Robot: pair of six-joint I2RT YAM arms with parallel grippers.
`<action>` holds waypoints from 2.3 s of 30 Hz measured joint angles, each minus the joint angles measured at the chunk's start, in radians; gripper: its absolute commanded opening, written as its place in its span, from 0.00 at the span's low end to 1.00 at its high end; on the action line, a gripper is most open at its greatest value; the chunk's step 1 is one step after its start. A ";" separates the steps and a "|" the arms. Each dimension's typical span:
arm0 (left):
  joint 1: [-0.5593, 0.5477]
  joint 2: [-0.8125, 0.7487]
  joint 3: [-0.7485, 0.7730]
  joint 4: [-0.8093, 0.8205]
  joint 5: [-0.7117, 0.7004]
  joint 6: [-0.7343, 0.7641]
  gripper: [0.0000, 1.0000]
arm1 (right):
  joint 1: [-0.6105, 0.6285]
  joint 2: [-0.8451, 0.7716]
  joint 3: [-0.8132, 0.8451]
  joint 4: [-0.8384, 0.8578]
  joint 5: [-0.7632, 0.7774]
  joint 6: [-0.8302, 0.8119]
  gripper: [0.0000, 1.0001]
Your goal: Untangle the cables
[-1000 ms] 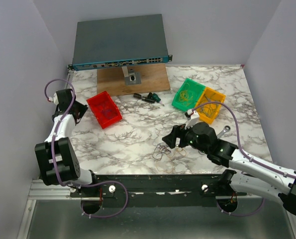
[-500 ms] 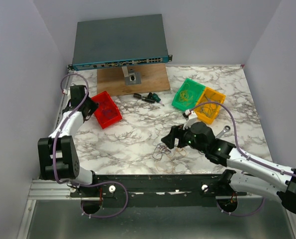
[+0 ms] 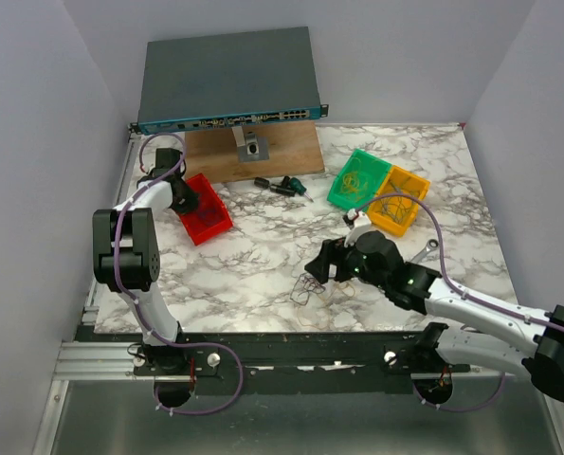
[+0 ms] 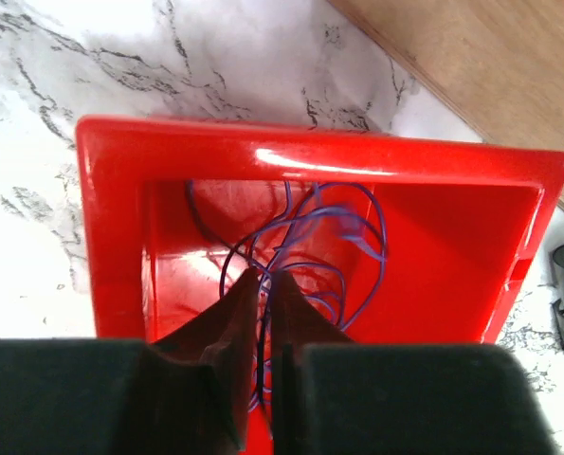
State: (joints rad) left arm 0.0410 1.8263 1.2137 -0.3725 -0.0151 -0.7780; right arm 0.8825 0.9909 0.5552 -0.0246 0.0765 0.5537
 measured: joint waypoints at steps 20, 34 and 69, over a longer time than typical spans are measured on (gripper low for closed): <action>-0.128 -0.476 -0.117 -0.051 0.040 0.144 0.98 | 0.000 0.201 0.021 -0.093 -0.087 -0.023 0.54; -0.492 -0.842 -0.552 0.243 0.293 0.157 0.98 | 0.000 0.305 0.113 -0.051 -0.172 -0.084 0.01; -0.639 -0.140 -0.407 0.549 0.549 0.171 0.40 | 0.000 0.238 0.179 -0.011 0.053 -0.025 0.01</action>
State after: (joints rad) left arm -0.5980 1.6859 0.8062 0.1761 0.5335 -0.6067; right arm 0.8825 1.2293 0.7338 -0.0360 0.1299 0.5285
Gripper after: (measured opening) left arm 0.407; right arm 0.036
